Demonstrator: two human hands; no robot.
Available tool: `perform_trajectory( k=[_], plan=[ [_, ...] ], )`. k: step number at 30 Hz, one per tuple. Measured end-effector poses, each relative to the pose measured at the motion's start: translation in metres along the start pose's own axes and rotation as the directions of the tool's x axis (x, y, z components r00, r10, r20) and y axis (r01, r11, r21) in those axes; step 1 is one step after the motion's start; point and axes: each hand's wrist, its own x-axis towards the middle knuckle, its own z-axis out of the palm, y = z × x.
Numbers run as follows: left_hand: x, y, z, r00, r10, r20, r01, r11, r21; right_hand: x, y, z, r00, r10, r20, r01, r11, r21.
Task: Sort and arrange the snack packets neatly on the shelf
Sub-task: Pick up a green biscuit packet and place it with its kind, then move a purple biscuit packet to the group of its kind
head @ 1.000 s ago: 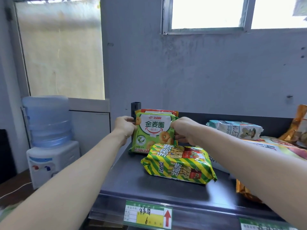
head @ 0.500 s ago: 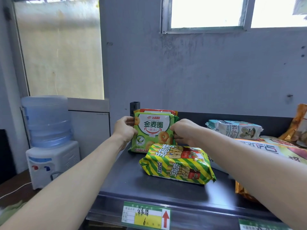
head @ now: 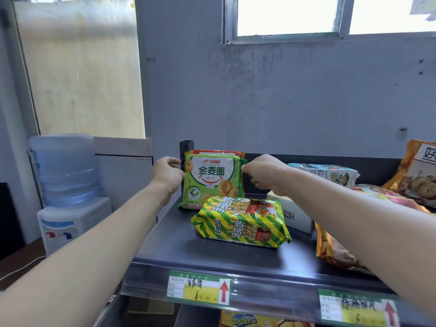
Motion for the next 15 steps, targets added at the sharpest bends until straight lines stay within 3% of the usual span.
perform_trajectory(
  k=[5, 15],
  plan=[
    [-0.027, 0.028, 0.010, 0.994, 0.108, 0.011, -0.107, 0.994, -0.020, -0.009, 0.001, -0.021, 0.995, -0.097, -0.037, 0.095, 0.995, -0.043],
    [-0.090, 0.085, 0.052, 0.931, 0.306, 0.199, -0.309, 0.951, -0.018, -0.032, 0.016, -0.122, 0.958, -0.211, -0.196, 0.199, 0.977, -0.083]
  ],
)
